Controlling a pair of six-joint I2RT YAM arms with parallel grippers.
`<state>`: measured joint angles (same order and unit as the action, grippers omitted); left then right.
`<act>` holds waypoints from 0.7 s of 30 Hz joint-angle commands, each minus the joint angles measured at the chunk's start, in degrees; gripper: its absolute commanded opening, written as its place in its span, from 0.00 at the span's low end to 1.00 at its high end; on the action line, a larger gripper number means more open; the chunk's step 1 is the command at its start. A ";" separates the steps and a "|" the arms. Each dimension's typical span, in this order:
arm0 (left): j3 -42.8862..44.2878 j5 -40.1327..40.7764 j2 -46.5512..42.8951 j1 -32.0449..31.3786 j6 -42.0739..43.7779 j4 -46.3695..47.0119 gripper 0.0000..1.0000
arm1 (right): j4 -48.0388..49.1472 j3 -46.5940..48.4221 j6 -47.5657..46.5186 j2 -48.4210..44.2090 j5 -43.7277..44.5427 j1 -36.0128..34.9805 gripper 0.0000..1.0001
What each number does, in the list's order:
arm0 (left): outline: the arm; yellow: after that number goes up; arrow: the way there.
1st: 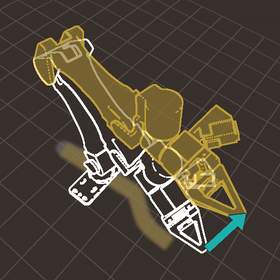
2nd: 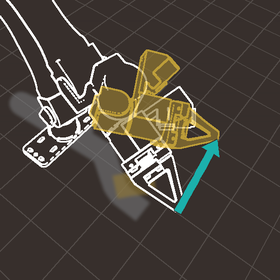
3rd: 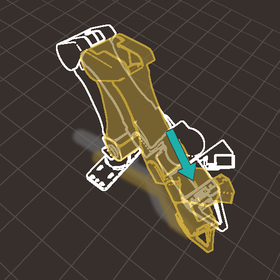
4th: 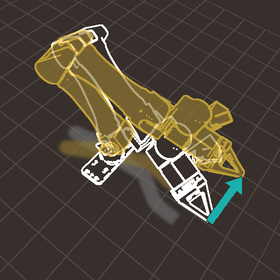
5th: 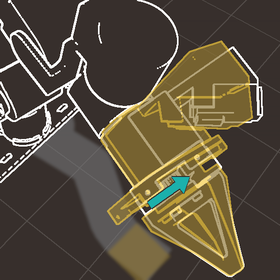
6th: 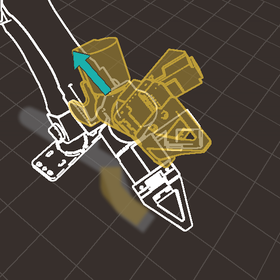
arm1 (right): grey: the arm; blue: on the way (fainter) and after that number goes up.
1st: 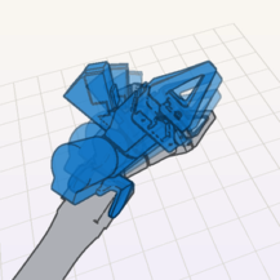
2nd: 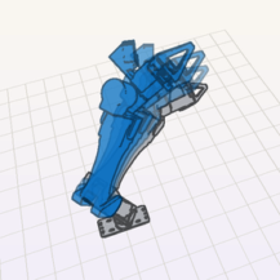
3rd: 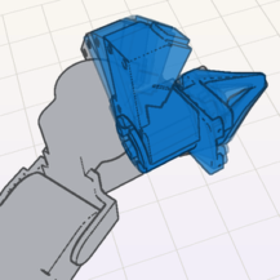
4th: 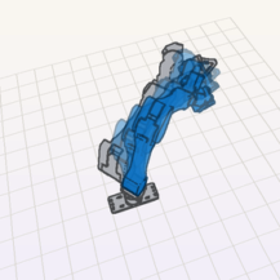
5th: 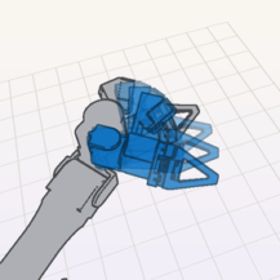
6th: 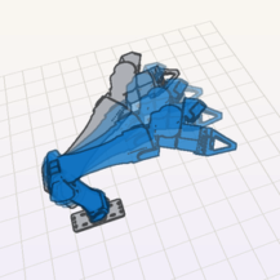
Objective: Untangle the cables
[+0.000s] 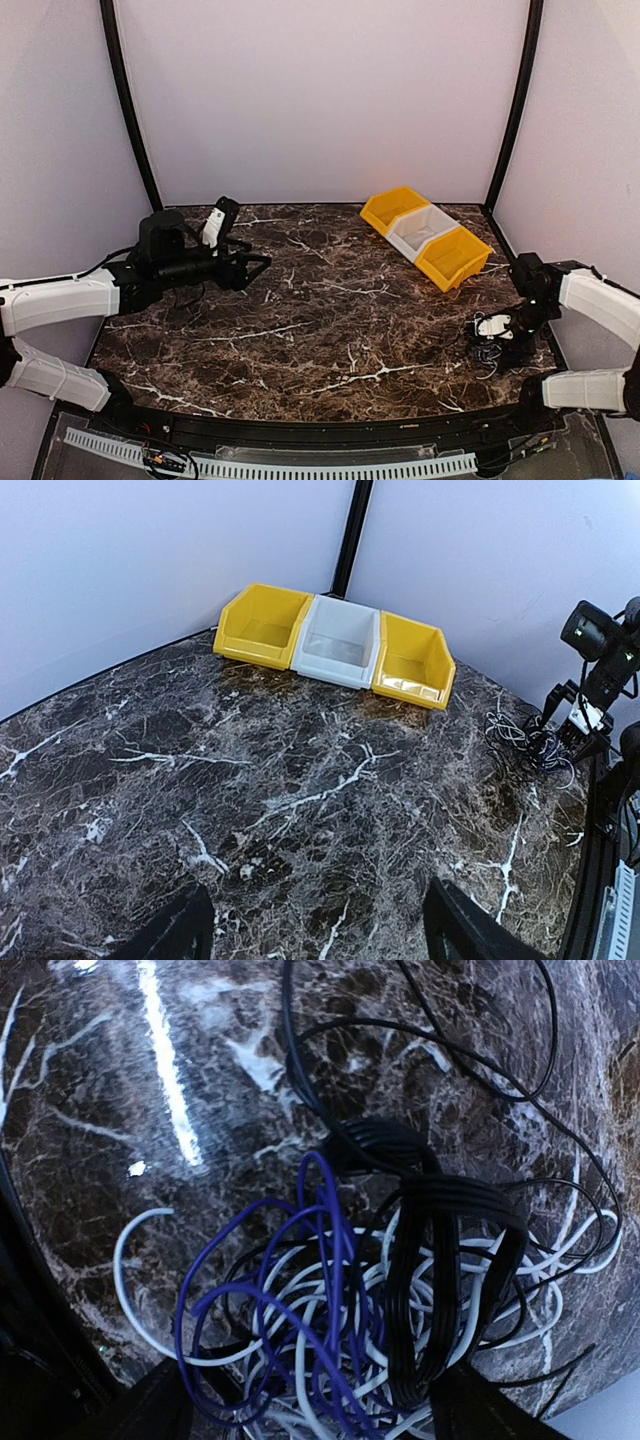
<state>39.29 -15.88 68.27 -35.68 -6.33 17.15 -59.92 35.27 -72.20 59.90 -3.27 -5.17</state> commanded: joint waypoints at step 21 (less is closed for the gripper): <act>-0.10 7.83 -11.01 -0.67 -2.11 -9.76 0.73 | 23.52 27.83 24.62 33.05 -15.44 -39.61 0.03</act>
<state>39.20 -10.35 60.80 -35.92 -7.86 9.47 -41.17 52.14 -52.14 84.14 -14.02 -39.09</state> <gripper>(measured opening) 0.737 0.098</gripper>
